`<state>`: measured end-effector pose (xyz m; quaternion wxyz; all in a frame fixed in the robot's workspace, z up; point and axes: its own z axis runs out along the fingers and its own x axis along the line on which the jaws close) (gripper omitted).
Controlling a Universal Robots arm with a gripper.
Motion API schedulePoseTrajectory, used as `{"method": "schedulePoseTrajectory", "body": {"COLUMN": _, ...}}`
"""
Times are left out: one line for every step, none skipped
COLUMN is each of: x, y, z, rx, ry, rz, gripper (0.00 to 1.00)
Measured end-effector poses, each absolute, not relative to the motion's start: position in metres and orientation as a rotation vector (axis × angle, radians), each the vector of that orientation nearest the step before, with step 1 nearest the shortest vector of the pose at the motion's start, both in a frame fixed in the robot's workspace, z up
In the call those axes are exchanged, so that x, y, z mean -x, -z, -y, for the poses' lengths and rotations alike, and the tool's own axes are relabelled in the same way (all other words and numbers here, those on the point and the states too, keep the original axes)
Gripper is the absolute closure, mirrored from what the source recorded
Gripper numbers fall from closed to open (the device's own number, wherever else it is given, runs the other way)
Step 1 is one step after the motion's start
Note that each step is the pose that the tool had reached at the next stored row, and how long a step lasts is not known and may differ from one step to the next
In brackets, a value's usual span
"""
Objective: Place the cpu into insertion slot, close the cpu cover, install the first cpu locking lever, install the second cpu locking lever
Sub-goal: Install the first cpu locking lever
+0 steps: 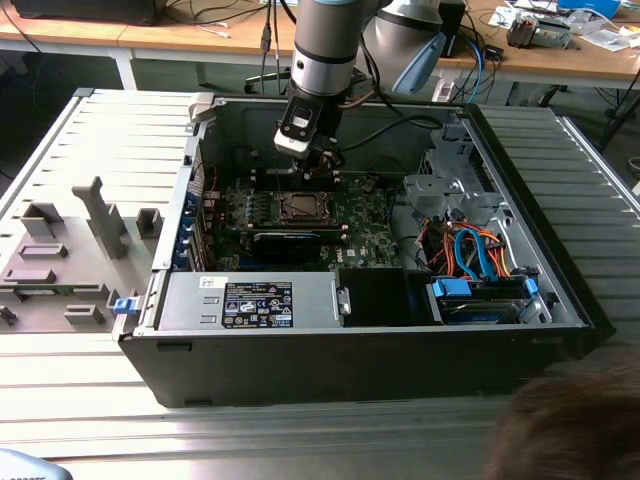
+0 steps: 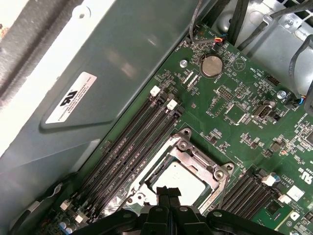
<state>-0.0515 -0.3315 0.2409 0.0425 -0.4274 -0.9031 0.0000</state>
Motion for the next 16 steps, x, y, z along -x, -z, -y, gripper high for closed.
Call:
{"method": "schedulePoseTrajectory", "body": {"x": 0.0515, "y": -0.2409, "z": 0.3315, "rx": 1.305, "ry": 0.0, "rz": 2.764, "gripper": 0.89}}
{"method": "schedulePoseTrajectory", "body": {"x": 0.0515, "y": -0.2409, "z": 0.3315, "rx": 1.301, "ry": 0.0, "rz": 2.766, "gripper": 0.89}}
{"method": "schedulePoseTrajectory", "body": {"x": 0.0515, "y": -0.2409, "z": 0.3315, "rx": 1.3, "ry": 0.0, "rz": 2.767, "gripper": 0.89}}
{"method": "schedulePoseTrajectory", "body": {"x": 0.0515, "y": -0.2409, "z": 0.3315, "rx": 1.298, "ry": 0.0, "rz": 2.768, "gripper": 0.89}}
{"method": "schedulePoseTrajectory", "body": {"x": 0.0515, "y": -0.2409, "z": 0.3315, "rx": 1.297, "ry": 0.0, "rz": 2.768, "gripper": 0.89}}
{"method": "schedulePoseTrajectory", "body": {"x": 0.0515, "y": -0.2409, "z": 0.3315, "rx": 1.296, "ry": 0.0, "rz": 2.768, "gripper": 0.89}}
{"method": "schedulePoseTrajectory", "body": {"x": 0.0516, "y": -0.2409, "z": 0.3315, "rx": 1.296, "ry": -0.001, "rz": 2.768, "gripper": 0.89}}
{"method": "schedulePoseTrajectory", "body": {"x": 0.0516, "y": -0.2409, "z": 0.3315, "rx": 1.296, "ry": -0.001, "rz": 2.769, "gripper": 0.89}}
{"method": "schedulePoseTrajectory", "body": {"x": 0.0516, "y": -0.2409, "z": 0.3315, "rx": 1.295, "ry": -0.001, "rz": 2.769, "gripper": 0.89}}
{"method": "schedulePoseTrajectory", "body": {"x": 0.0516, "y": -0.2409, "z": 0.3315, "rx": 1.294, "ry": -0.001, "rz": 2.769, "gripper": 0.89}}
{"method": "schedulePoseTrajectory", "body": {"x": 0.0516, "y": -0.2409, "z": 0.3315, "rx": 1.294, "ry": -0.001, "rz": 2.769, "gripper": 0.89}}
{"method": "schedulePoseTrajectory", "body": {"x": 0.0516, "y": -0.2409, "z": 0.3315, "rx": 1.293, "ry": -0.001, "rz": 2.77, "gripper": 0.89}}
{"method": "schedulePoseTrajectory", "body": {"x": 0.0516, "y": -0.2409, "z": 0.3315, "rx": 1.291, "ry": -0.001, "rz": 2.771, "gripper": 0.89}}
{"method": "schedulePoseTrajectory", "body": {"x": 0.0516, "y": -0.2409, "z": 0.3315, "rx": 1.29, "ry": -0.001, "rz": 2.771, "gripper": 0.89}}
{"method": "schedulePoseTrajectory", "body": {"x": 0.0516, "y": -0.2409, "z": 0.3315, "rx": 1.288, "ry": -0.001, "rz": 2.772, "gripper": 0.89}}
{"method": "schedulePoseTrajectory", "body": {"x": 0.0516, "y": -0.2409, "z": 0.3315, "rx": 1.286, "ry": -0.001, "rz": 2.773, "gripper": 0.89}}
